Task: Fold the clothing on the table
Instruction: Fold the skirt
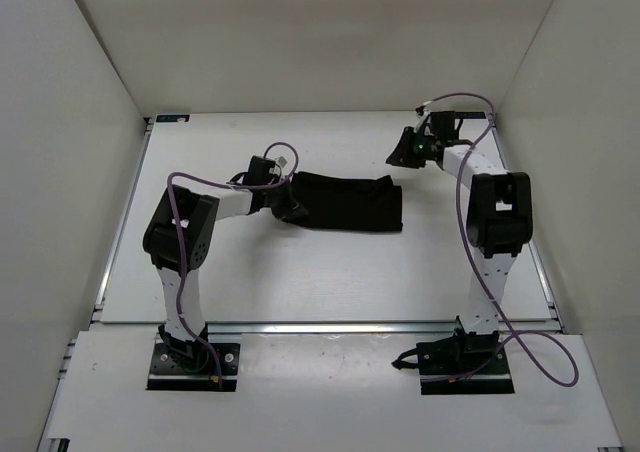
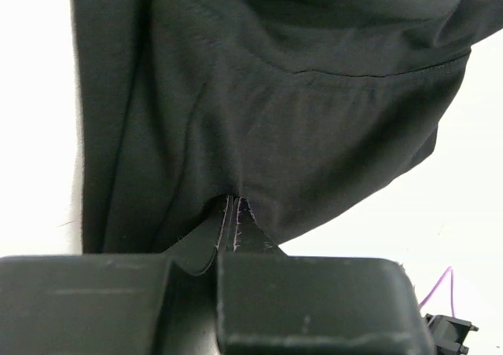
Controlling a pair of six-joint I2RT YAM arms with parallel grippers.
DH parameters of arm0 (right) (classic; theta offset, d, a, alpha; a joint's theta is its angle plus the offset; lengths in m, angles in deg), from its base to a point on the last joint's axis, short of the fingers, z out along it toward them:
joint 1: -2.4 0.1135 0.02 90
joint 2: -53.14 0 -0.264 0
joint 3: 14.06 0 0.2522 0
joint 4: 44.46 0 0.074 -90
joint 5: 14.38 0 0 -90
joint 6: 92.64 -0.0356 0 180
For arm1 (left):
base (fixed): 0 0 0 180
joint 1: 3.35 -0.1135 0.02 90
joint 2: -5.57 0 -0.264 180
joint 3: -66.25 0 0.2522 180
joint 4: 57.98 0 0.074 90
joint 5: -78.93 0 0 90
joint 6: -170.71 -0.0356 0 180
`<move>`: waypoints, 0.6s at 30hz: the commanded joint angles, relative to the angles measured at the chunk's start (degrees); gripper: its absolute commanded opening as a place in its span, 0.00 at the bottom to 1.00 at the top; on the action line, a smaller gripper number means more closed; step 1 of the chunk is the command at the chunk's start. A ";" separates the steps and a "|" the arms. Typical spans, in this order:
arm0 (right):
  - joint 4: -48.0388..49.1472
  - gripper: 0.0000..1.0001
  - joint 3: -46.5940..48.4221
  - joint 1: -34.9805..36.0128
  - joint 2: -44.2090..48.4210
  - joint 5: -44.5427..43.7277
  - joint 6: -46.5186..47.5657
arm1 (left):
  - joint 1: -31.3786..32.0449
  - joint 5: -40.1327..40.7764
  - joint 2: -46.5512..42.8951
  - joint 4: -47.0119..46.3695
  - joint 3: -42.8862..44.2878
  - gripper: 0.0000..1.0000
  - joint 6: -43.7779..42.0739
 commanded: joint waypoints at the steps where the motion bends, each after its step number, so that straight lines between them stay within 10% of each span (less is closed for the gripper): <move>1: -0.44 0.25 -3.35 0.27 9.28 1.39 0.02 | 0.19 0.35 -1.65 2.47 4.40 0.00 -2.80; 6: -2.03 0.68 -19.23 0.19 19.31 -1.68 2.22 | -2.18 3.25 -3.14 8.62 12.13 0.19 -8.50; 9: -0.98 0.74 -26.80 0.36 23.19 -2.49 1.79 | -2.45 7.55 -2.71 12.49 15.57 0.48 -12.19; 18: 0.09 0.71 -31.31 1.85 23.38 -3.01 1.43 | 0.36 17.92 -3.14 15.23 13.12 0.40 -17.13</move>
